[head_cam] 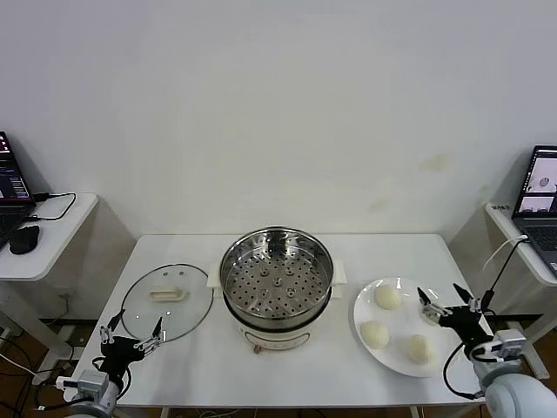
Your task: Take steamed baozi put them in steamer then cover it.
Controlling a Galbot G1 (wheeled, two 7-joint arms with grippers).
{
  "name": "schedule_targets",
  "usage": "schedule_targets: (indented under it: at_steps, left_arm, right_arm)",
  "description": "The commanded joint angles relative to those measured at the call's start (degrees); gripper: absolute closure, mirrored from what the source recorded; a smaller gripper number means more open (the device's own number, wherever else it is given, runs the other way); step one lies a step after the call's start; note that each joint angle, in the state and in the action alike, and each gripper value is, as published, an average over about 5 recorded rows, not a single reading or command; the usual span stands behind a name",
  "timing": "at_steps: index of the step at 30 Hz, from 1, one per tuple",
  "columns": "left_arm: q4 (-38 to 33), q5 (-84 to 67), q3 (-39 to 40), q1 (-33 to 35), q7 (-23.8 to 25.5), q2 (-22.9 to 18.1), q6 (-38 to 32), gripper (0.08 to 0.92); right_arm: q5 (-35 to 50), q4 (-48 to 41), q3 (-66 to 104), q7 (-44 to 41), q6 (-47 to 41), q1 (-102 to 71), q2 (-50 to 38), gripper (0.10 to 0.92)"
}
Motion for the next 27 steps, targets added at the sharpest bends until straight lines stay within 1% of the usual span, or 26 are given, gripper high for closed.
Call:
schedule_targets:
  at_steps: [1, 2, 5, 7, 11, 13, 17, 21, 27]
  left_arm:
    - [-0.4, 0.3, 0.0, 0.0, -0.1, 0.0, 0.0, 0.177]
    - [-0.5, 0.5, 0.0, 0.1, -0.1, 0.0, 0.0, 0.177]
    - [-0.9, 1.5, 0.1, 0.4, -0.2, -0.1, 0.0, 0.177]
    - [-1.0, 2.4, 0.3, 0.6, -0.4, -0.4, 0.0, 0.177]
    - [-1.0, 3.7, 0.9, 1.2, -1.0, -0.7, 0.0, 0.177]
    - [-1.1, 3.9, 1.1, 1.4, -1.2, -0.9, 0.0, 0.177]
    - [-1.4, 4.1, 1.5, 2.0, -1.3, -1.5, 0.0, 0.177]
    - [-2.2, 4.3, 1.4, 2.5, -1.2, -2.2, -0.1, 0.177]
    - [-3.3, 4.1, 0.5, 2.9, -1.0, -2.5, -0.1, 0.177]
  right_arm:
    - [-3.8, -0.4, -0.2, 0.4, -1.2, 3.7, -4.1, 0.203]
    - [-5.2, -0.9, -0.6, -0.4, -1.2, 4.6, -5.1, 0.203]
    - [-13.2, -4.2, -2.8, -6.2, -0.1, 9.5, -10.8, 0.203]
    - [-18.6, -6.9, -4.2, -12.2, 1.6, 12.3, -14.8, 0.203]
    - [-26.6, -10.6, -6.3, -26.1, 4.9, 16.9, -20.8, 0.203]
    - [-31.4, -12.5, -8.2, -33.3, 6.8, 20.3, -22.6, 0.203]
    - [-41.4, -16.4, -15.4, -44.2, 8.1, 31.0, -24.0, 0.203]
    - [-45.6, -19.4, -24.5, -51.8, 6.9, 42.3, -24.0, 0.203]
    - [-45.9, -22.5, -40.7, -62.1, 3.6, 54.9, -22.9, 0.203]
